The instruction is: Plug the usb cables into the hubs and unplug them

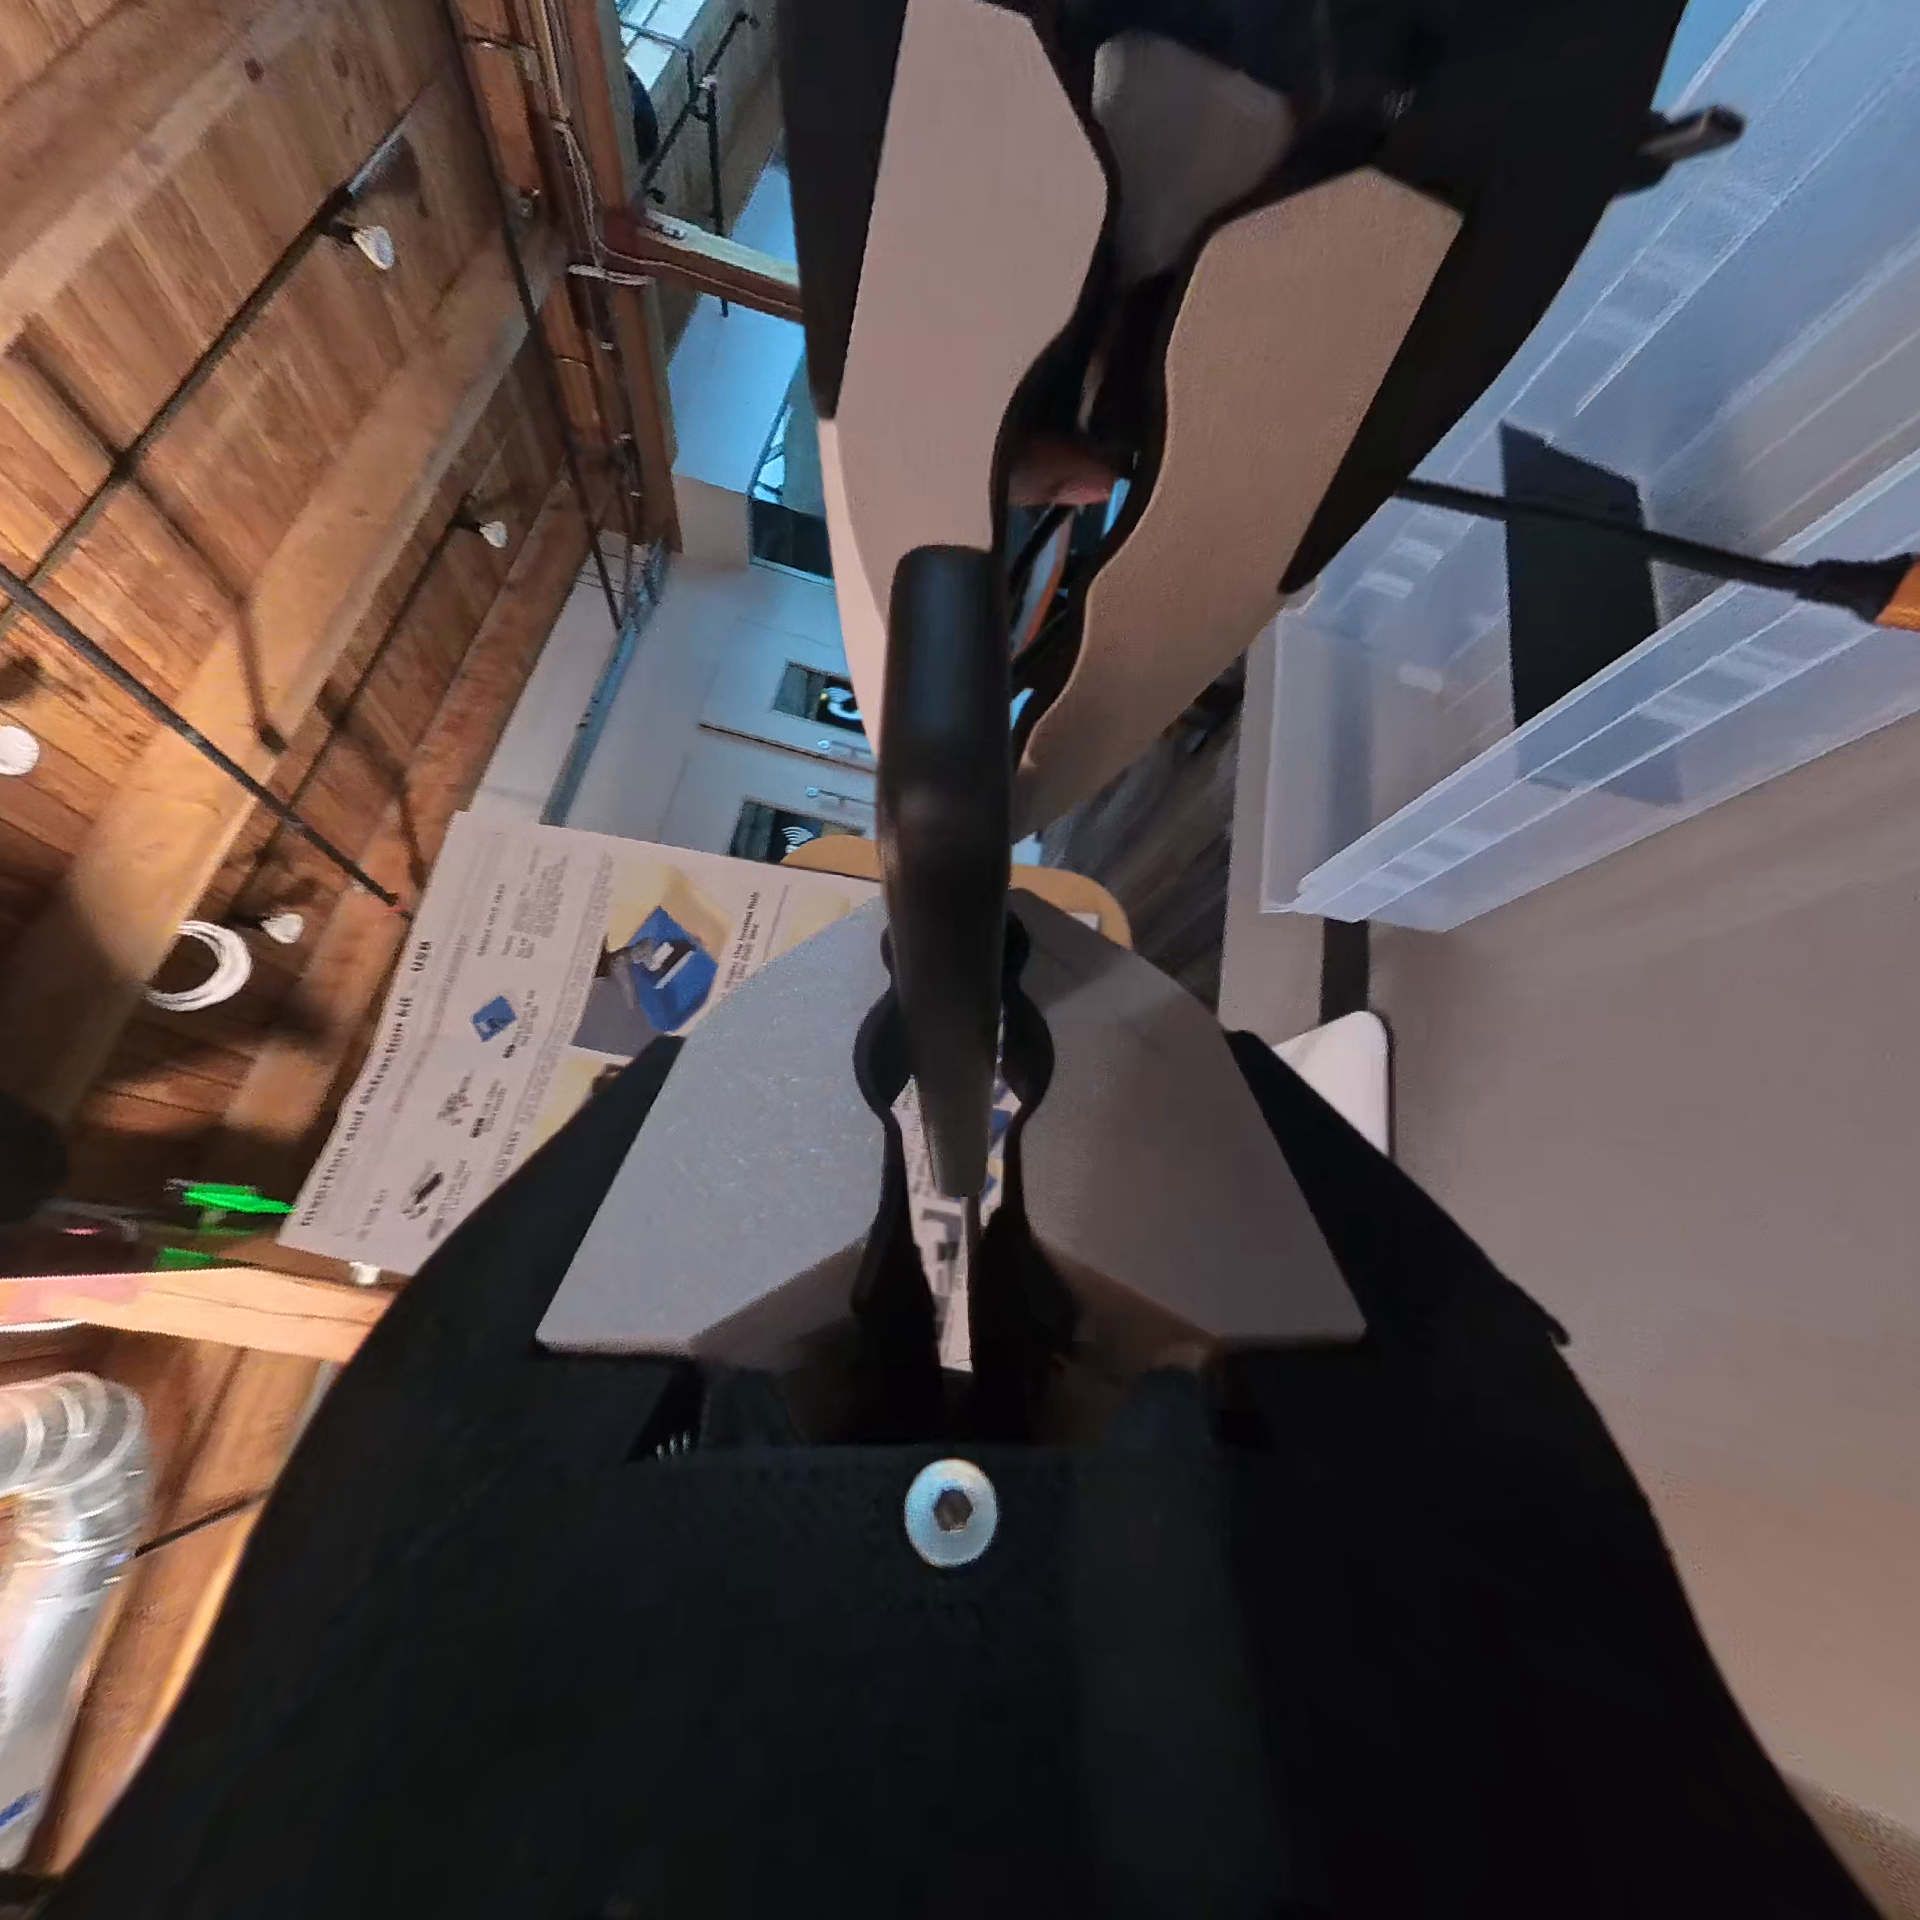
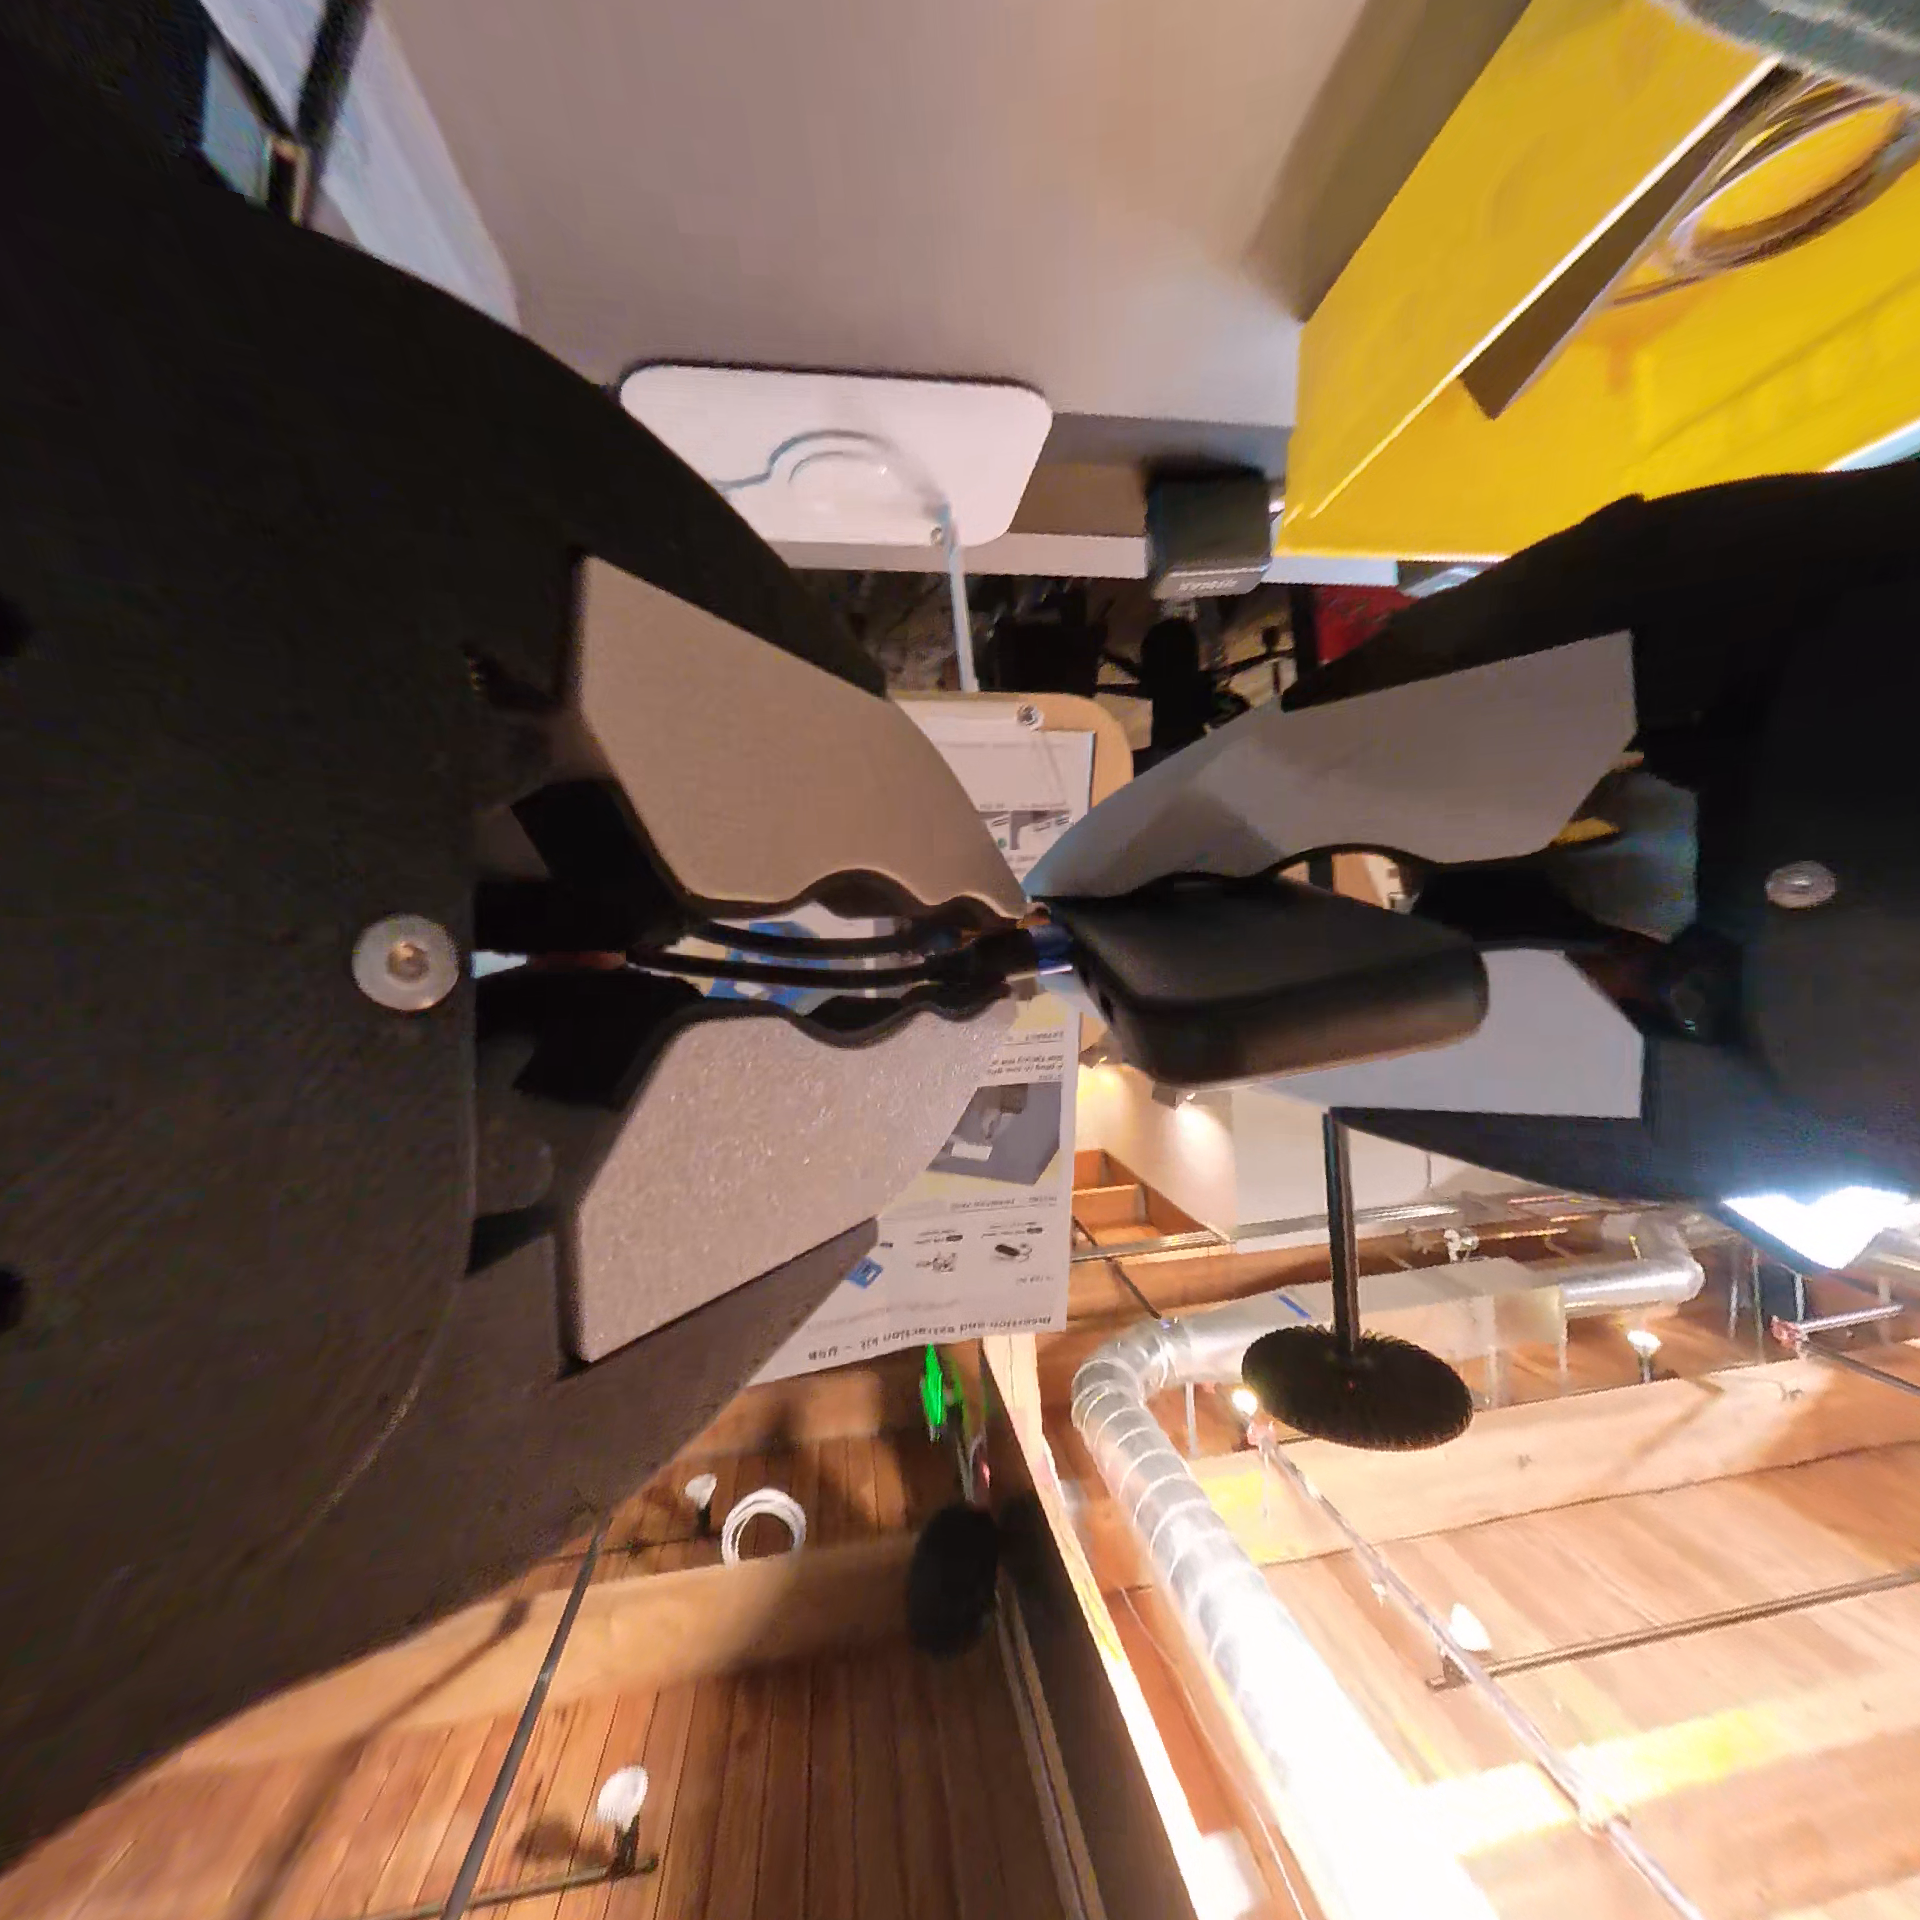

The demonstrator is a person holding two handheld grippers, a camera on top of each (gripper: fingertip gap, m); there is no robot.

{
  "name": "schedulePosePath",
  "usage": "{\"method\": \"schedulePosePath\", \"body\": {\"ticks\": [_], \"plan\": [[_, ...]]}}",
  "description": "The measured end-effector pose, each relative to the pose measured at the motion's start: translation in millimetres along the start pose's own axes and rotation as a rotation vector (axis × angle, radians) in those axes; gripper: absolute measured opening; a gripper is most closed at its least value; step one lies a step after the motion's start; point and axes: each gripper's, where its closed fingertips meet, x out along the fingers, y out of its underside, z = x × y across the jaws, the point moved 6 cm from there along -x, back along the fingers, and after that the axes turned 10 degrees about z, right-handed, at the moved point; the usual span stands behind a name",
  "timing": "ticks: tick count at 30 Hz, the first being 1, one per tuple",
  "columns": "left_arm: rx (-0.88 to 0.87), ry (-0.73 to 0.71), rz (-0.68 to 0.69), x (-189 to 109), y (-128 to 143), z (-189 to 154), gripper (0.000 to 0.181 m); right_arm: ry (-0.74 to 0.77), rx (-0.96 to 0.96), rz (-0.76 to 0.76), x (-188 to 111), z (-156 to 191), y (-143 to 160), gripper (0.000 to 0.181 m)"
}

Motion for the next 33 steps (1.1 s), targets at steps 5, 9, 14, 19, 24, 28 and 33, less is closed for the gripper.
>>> {"method": "schedulePosePath", "body": {"ticks": [5,9,14,19,24,28,33], "plan": [[0.098,-0.065,0.015,-5,-10,2,0.012,-0.004,-0.021,0.009,-9,-5,1,0.008],[0.138,-0.053,-0.004,-9,-22,0,0.012,-0.041,-0.022,-0.010,-18,-7,6,0.008],[0.136,-0.018,-0.035,-13,-23,-1,0.012,-0.088,0.001,-0.042,-22,-7,4,0.008],[0.053,0.044,-0.143,-19,-33,-1,0.012,-0.135,0.090,-0.120,-26,-8,7,0.007],[0.050,0.060,-0.214,-26,-29,1,0.012,-0.136,0.046,-0.122,-35,-10,-3,0.008],[0.018,0.103,-0.315,-35,-42,2,0.012,-0.162,0.077,-0.226,-50,-15,-5,0.008],[-0.003,0.102,-0.370,-37,-49,3,0.012,-0.175,0.117,-0.242,-50,-16,-2,0.007]]}}
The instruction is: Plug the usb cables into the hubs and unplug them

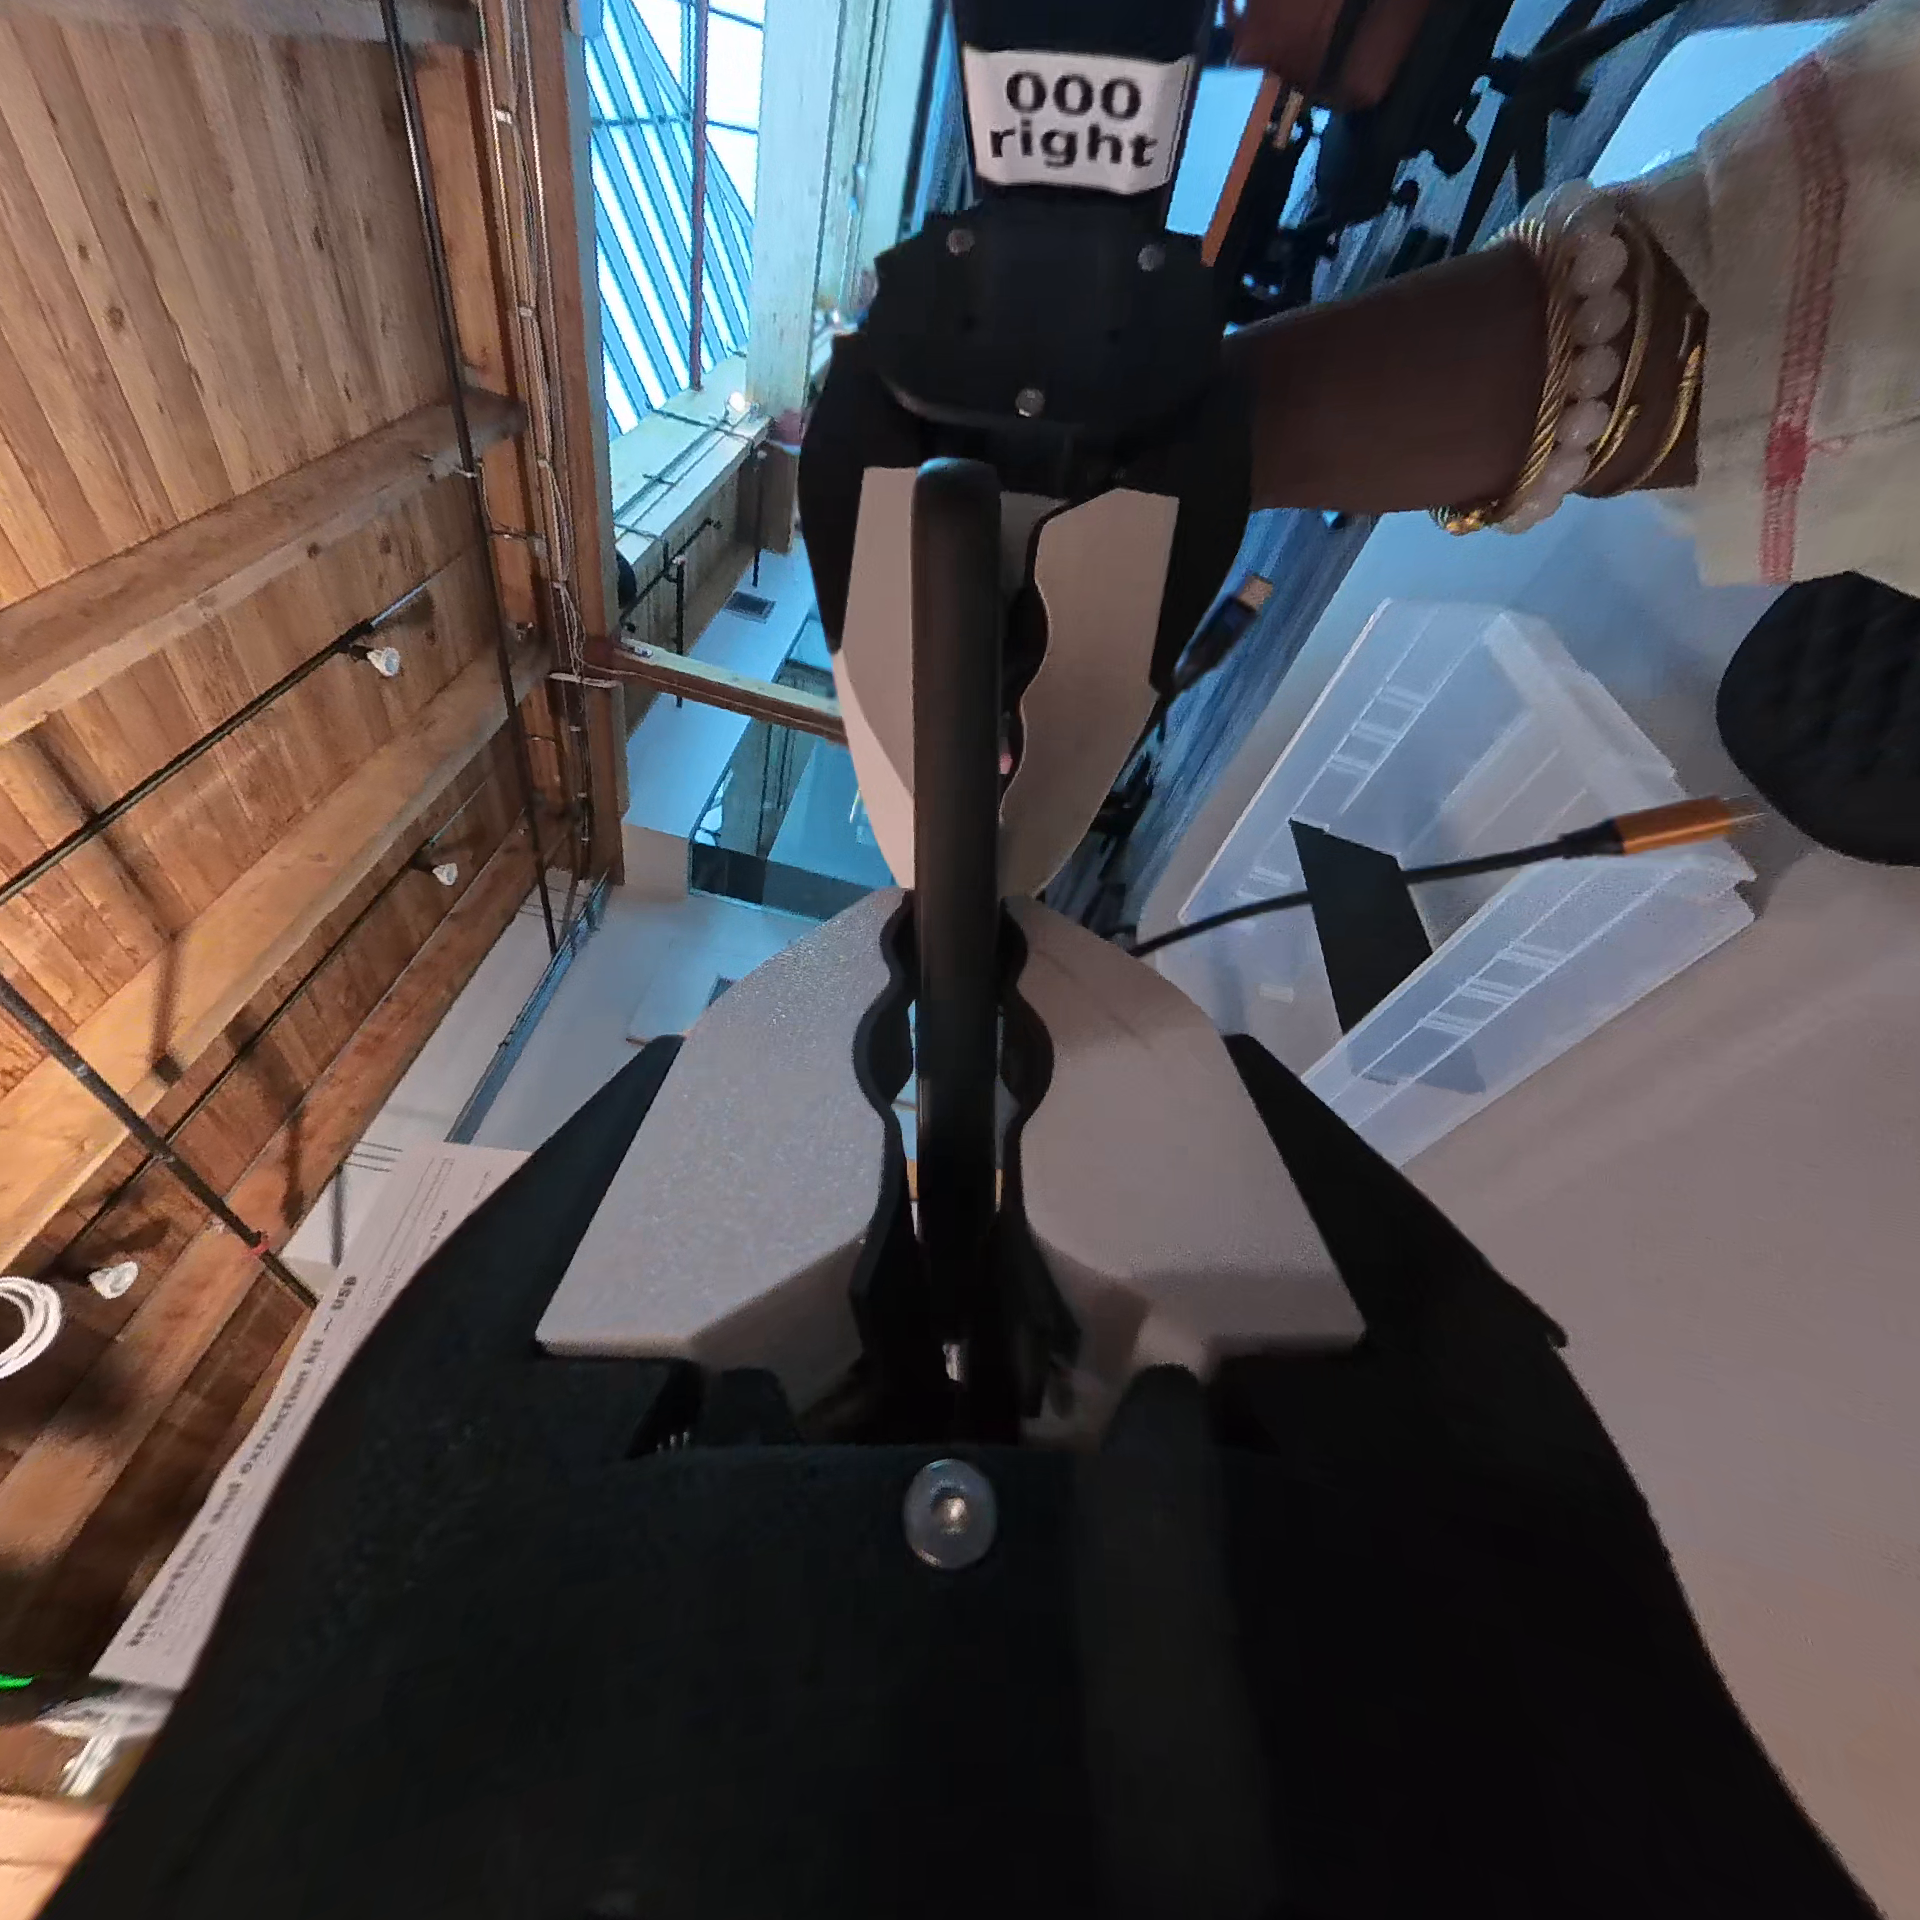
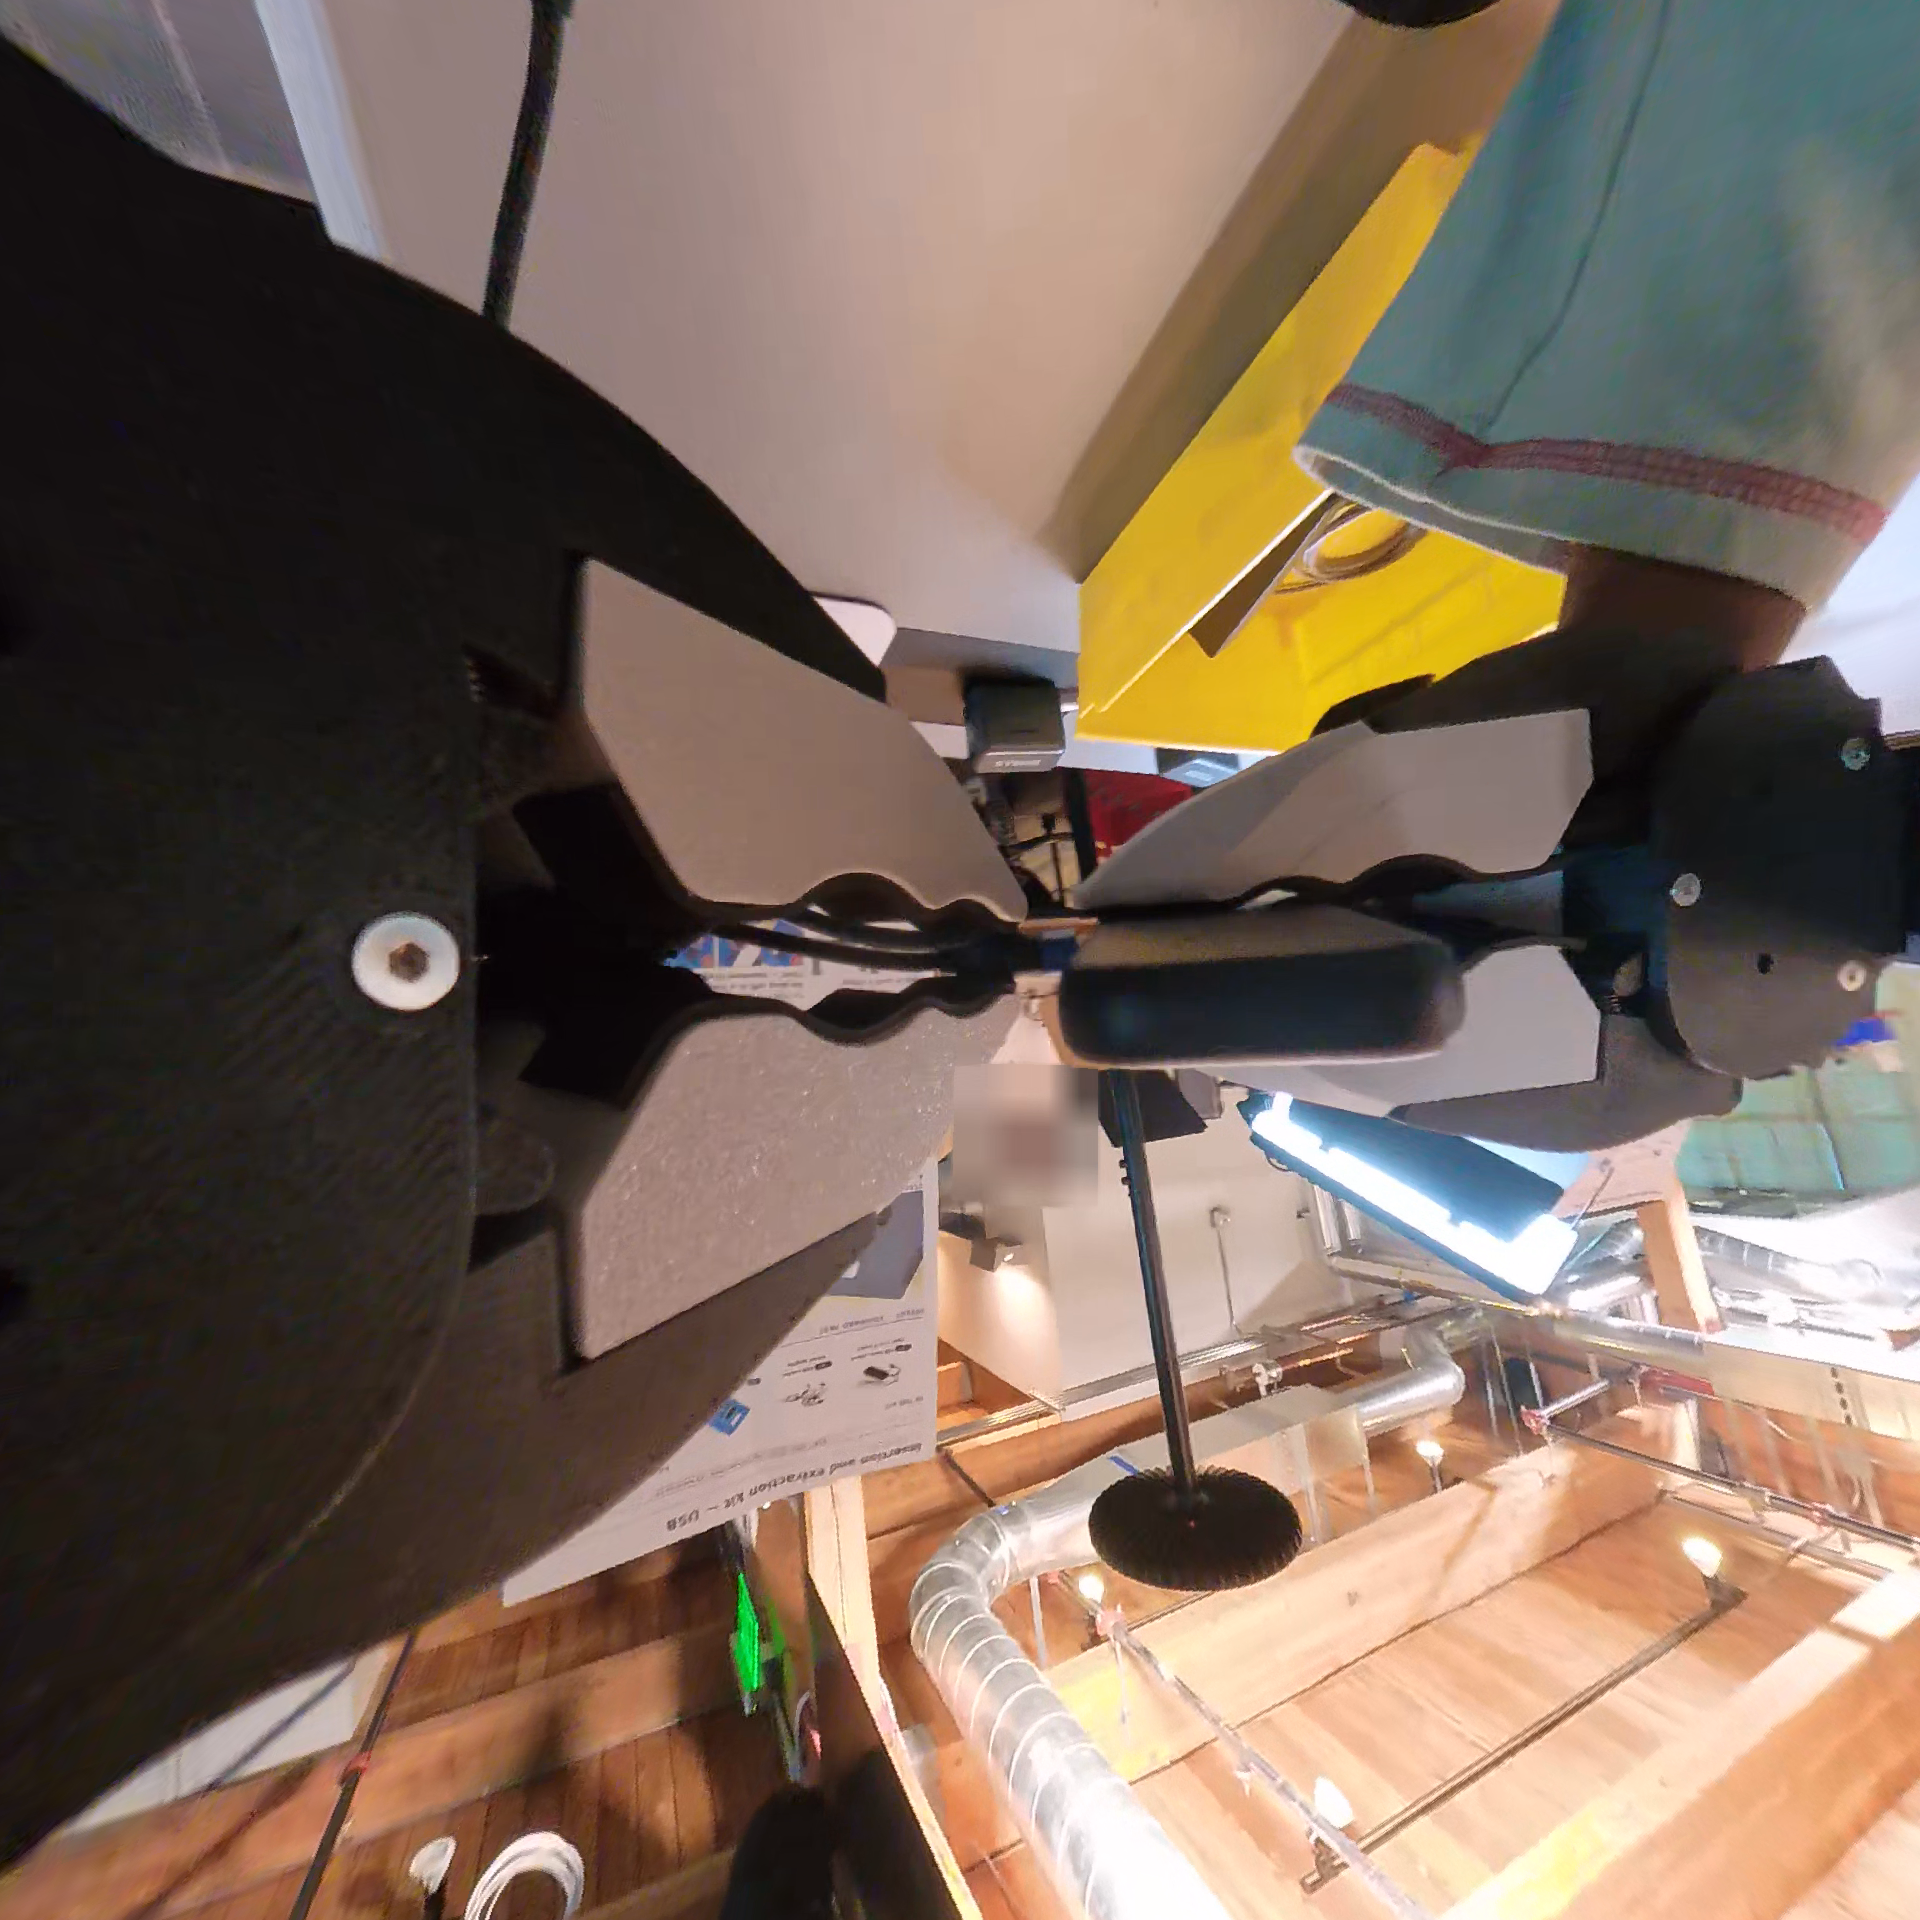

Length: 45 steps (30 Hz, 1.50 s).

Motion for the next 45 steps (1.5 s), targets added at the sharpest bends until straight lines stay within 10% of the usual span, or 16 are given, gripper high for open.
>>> {"method": "schedulePosePath", "body": {"ticks": [16,45], "plan": [[-0.078,0.005,-0.157,-2,-4,3,0.012,-0.004,0.016,0.000,-10,-3,-7,0.008],[-0.045,0.027,-0.033,-4,12,1,0.012,-0.039,0.009,0.047,-6,0,6,0.007]]}}
